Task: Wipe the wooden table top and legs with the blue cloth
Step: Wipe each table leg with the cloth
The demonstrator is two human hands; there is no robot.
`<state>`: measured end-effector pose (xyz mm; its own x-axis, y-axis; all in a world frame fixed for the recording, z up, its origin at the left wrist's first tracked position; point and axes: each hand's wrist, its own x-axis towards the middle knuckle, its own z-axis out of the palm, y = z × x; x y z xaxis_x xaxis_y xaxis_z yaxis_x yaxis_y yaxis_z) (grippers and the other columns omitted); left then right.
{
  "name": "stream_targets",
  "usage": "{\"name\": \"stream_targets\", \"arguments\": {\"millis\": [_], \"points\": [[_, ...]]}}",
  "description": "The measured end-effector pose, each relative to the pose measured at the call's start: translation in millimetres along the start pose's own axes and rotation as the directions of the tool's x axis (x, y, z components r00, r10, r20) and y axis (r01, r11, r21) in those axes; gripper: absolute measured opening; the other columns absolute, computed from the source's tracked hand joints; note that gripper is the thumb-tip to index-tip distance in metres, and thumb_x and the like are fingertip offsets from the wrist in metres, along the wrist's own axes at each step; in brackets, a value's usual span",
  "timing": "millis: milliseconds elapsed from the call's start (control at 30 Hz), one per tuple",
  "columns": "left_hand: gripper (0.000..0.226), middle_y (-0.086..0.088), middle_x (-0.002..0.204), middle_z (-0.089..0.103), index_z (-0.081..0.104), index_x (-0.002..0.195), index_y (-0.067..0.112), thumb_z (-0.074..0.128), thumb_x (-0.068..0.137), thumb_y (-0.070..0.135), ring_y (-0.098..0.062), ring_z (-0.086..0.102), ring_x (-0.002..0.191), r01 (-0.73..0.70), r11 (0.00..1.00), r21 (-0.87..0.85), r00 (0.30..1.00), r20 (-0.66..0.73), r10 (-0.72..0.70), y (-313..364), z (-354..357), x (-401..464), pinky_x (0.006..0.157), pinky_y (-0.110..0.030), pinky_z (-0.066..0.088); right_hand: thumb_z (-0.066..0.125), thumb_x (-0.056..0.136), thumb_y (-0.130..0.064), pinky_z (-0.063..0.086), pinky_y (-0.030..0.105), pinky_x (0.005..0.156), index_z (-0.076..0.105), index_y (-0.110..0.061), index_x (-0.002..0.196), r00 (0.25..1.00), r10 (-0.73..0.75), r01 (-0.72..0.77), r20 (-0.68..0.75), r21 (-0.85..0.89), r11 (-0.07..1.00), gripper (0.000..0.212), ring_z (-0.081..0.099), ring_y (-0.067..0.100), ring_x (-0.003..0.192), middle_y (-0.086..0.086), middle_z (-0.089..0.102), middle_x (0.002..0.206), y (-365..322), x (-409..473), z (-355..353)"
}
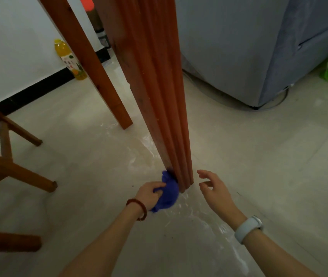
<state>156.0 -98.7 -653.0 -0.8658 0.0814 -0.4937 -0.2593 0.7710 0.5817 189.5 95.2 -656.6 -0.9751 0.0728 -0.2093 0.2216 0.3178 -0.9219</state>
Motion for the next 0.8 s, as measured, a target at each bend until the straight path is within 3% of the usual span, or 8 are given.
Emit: {"name": "stream_targets", "arguments": {"millis": [100, 200, 300, 400, 467, 600, 700, 800], "points": [[0.032, -0.011, 0.128, 0.053, 0.052, 0.123, 0.003, 0.047, 0.091, 0.001, -0.023, 0.050, 0.119, -0.206, 0.973, -0.109, 0.972, 0.095, 0.216, 6, 1, -19, 0.101, -0.028, 0.040, 0.048, 0.093, -0.012, 0.041, 0.017, 0.091, 0.044, -0.025, 0.127, 0.986, -0.054, 0.036, 0.156, 0.118, 0.992, 0.036, 0.046, 0.006, 0.108, -0.008, 0.045, 0.122, -2, -5, 0], [0.032, -0.003, 0.116, 0.055, 0.053, 0.119, 0.008, 0.049, 0.089, -0.001, -0.012, 0.054, 0.105, -0.293, 0.899, -0.324, 0.955, -0.062, 0.289, 33, 2, -36, 0.088, -0.009, 0.043, 0.049, 0.085, -0.038, 0.042, 0.016, 0.096, 0.039, -0.037, 0.127, 0.952, -0.113, 0.028, 0.285, 0.288, 0.957, 0.043, 0.046, -0.004, 0.116, -0.019, 0.046, 0.127, -5, -11, 0], [0.022, 0.003, 0.105, 0.055, 0.051, 0.102, 0.019, 0.056, 0.086, 0.005, -0.001, 0.054, 0.094, -0.347, 0.852, -0.392, 0.934, -0.230, 0.275, 55, 7, -42, 0.076, -0.004, 0.043, 0.058, 0.082, -0.030, 0.047, 0.011, 0.084, 0.039, -0.029, 0.128, 0.952, -0.109, -0.011, 0.286, 0.388, 0.922, 0.050, 0.051, -0.001, 0.110, -0.014, 0.050, 0.124, -8, -12, -6], [0.023, 0.009, 0.096, 0.054, 0.047, 0.094, 0.024, 0.061, 0.083, 0.008, 0.001, 0.056, 0.084, -0.342, 0.801, -0.492, 0.933, -0.283, 0.224, 67, 9, -45, 0.067, -0.006, 0.046, 0.065, 0.081, -0.005, 0.048, 0.011, 0.078, 0.048, -0.020, 0.115, 0.980, -0.144, 0.091, 0.138, 0.334, 0.938, 0.041, 0.058, 0.008, 0.097, -0.005, 0.059, 0.109, -7, -6, -14], [0.026, 0.007, 0.095, 0.054, 0.047, 0.090, 0.027, 0.064, 0.081, 0.009, -0.006, 0.058, 0.083, -0.367, 0.783, -0.502, 0.916, -0.343, 0.209, 71, 10, -46, 0.064, -0.009, 0.047, 0.060, 0.072, -0.008, 0.046, 0.007, 0.071, 0.048, -0.014, 0.109, 0.987, -0.157, 0.162, -0.041, 0.307, 0.938, 0.040, 0.058, -0.003, 0.084, -0.006, 0.058, 0.099, -13, -2, -23], [0.034, 0.006, 0.107, 0.045, 0.042, 0.101, 0.024, 0.065, 0.080, 0.013, -0.016, 0.054, 0.096, -0.441, 0.839, -0.318, 0.752, -0.641, 0.153, 75, -1, -48, 0.072, -0.018, 0.046, 0.062, 0.080, 0.001, 0.037, -0.004, 0.068, 0.037, -0.008, 0.122, 0.898, -0.140, 0.253, -0.416, 0.230, 0.940, 0.050, 0.049, -0.006, 0.085, -0.008, 0.047, 0.102, -46, 18, -47], [0.057, 0.016, 0.126, 0.035, 0.030, 0.124, 0.032, 0.063, 0.081, 0.019, -0.011, 0.044, 0.114, -0.526, 0.825, -0.206, 0.668, -0.701, 0.251, 78, -15, -51, 0.089, -0.024, 0.044, 0.060, 0.082, -0.001, 0.036, 0.000, 0.081, 0.035, -0.012, 0.124, 0.810, -0.323, 0.423, -0.489, 0.106, 0.900, 0.051, 0.045, -0.008, 0.097, -0.008, 0.042, 0.111, -84, 35, -52], [0.072, 0.006, 0.148, 0.023, 0.013, 0.130, 0.047, 0.059, 0.078, 0.027, -0.013, 0.028, 0.134, -0.561, 0.823, -0.088, 0.690, -0.599, 0.406, 83, -18, -54, 0.107, -0.041, 0.035, 0.051, 0.078, 0.002, 0.035, 0.010, 0.093, 0.043, -0.015, 0.121, 0.707, -0.548, 0.617, -0.447, 0.011, 0.787, 0.046, 0.046, 0.006, 0.102, 0.001, 0.042, 0.116, -115, 48, -38]]}}
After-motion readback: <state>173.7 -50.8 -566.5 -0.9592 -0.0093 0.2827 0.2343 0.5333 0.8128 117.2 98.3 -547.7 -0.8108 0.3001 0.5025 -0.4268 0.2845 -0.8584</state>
